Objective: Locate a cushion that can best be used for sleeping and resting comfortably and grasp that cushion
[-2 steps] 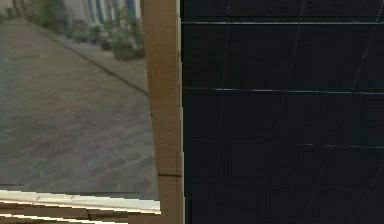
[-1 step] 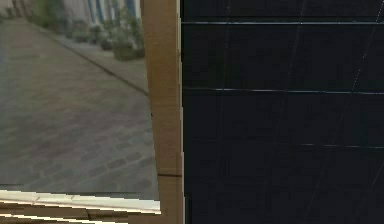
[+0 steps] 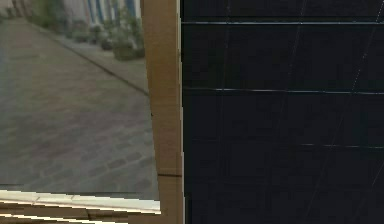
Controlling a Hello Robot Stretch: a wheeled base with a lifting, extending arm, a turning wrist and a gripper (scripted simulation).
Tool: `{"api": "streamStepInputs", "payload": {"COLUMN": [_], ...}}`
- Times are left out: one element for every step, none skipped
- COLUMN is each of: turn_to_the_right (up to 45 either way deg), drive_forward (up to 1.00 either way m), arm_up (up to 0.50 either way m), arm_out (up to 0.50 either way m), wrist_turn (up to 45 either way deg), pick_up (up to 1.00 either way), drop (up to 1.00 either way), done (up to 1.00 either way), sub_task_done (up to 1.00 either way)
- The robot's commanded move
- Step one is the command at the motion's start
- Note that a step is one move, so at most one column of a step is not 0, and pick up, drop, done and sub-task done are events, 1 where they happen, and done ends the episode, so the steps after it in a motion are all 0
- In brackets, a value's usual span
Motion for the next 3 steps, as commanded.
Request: {"api": "streamStepInputs", "payload": {"turn_to_the_right": [0.0,0.0,0.0], "drive_forward": [0.0,0.0,0.0], "arm_up": [0.0,0.1,0.0], "arm_out": [0.0,0.0,0.0], "wrist_turn": [0.0,0.0,0.0], "pick_up": [1.0,0.0,0.0], "drop": [0.0,0.0,0.0], "done": [0.0,0.0,1.0], "sub_task_done": [0.0,0.0,0.0]}}
